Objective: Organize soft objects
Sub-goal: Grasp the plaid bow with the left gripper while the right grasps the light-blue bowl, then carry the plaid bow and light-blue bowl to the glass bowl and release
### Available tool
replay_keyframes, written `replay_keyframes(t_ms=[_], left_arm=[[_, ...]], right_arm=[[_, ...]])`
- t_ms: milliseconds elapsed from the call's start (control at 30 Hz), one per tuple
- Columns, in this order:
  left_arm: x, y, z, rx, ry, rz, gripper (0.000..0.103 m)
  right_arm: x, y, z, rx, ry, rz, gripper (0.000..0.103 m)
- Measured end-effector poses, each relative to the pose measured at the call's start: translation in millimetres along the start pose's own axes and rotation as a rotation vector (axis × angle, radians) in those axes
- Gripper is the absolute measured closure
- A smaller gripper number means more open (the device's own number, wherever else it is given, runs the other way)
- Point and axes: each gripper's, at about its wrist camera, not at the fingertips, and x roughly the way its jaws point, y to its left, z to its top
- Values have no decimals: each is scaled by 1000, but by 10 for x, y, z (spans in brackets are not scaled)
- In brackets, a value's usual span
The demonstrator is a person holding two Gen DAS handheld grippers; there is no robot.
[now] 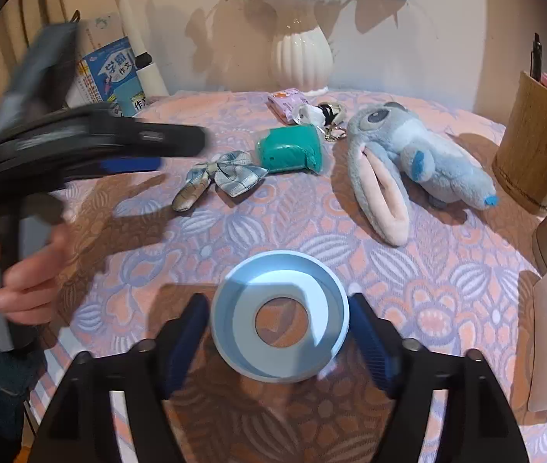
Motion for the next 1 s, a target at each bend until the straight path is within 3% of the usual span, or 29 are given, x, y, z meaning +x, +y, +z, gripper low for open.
replay_keyframes(t_ms=[100, 133, 267, 400, 433, 567, 733, 867, 933, 1000], left_arm=[[213, -94, -15, 39, 32, 70, 42], [216, -120, -37, 59, 4, 104, 50], [158, -88, -97, 54, -12, 93, 71], [63, -52, -193, 24, -27, 71, 75], [24, -55, -228, 19, -30, 69, 76], [-137, -106, -363, 11, -49, 67, 76], [-420, -302, -485, 41, -94, 45, 76], [-604, -576, -528, 88, -126, 40, 76], [-694, -729, -531, 106, -143, 26, 76], [-781, -871, -519, 122, -162, 6, 76]], right_arm=[[15, 7, 0, -3, 5, -8, 18], [19, 11, -4, -6, 8, -9, 17], [37, 40, 5, -22, 12, -21, 16], [38, 82, -11, -33, 17, -49, 19], [31, 101, -17, -36, 15, -74, 36], [-56, 181, -45, -55, -20, -115, 38], [-361, 56, -61, 53, -79, -13, 38], [-654, 9, -42, 81, -128, -13, 38], [-852, -117, -28, 150, -152, 67, 38], [-1023, -195, -31, 189, -177, 91, 38]])
